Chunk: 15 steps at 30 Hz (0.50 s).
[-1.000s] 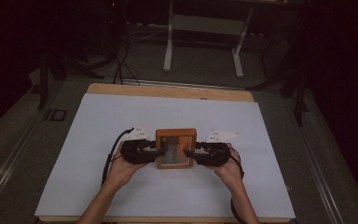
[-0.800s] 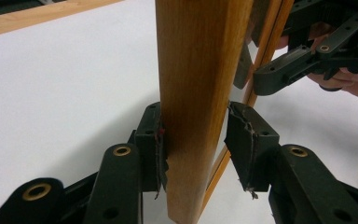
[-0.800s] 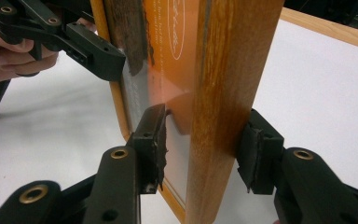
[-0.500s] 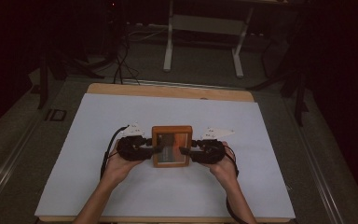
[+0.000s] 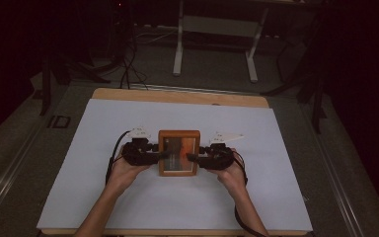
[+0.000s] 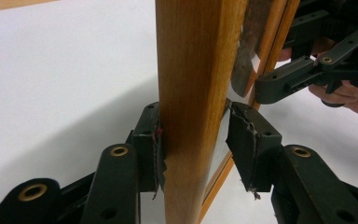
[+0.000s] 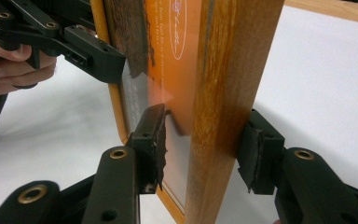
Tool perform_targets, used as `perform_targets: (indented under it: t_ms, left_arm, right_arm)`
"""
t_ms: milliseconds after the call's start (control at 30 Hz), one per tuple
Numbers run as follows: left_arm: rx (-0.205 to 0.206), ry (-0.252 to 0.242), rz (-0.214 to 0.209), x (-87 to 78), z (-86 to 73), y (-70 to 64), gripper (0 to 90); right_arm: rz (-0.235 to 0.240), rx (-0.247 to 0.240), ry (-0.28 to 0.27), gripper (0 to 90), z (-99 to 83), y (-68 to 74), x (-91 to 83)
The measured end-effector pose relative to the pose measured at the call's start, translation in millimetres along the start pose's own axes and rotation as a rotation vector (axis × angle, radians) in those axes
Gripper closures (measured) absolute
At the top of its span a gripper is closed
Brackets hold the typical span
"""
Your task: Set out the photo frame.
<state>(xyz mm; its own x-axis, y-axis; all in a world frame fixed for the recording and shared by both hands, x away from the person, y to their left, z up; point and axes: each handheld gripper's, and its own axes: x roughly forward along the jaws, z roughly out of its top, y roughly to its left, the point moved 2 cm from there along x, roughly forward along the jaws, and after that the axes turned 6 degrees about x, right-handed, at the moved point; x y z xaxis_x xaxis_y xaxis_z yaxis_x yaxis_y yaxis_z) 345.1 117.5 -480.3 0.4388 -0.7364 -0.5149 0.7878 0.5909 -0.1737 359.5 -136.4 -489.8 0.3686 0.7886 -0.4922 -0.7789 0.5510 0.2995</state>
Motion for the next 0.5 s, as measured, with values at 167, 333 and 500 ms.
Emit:
perform_targets:
  t_ms: [167, 333, 500]
  left_arm:
    - [-0.024, -0.001, -0.010, 0.9, -2.0, 5.9, 57.1]
    - [-0.038, 0.005, -0.019, 2.3, -4.4, 9.5, 56.8]
    - [-0.044, 0.006, -0.030, 4.5, -6.5, 11.6, 56.5]
  right_arm:
    - [-0.002, 0.023, 0.002, 55.9, -0.1, -0.3, 4.9]
    - [-0.004, 0.036, 0.009, 56.0, -1.1, -0.9, 8.0]
    - [-0.008, 0.041, 0.016, 56.4, -2.9, -1.0, 9.2]
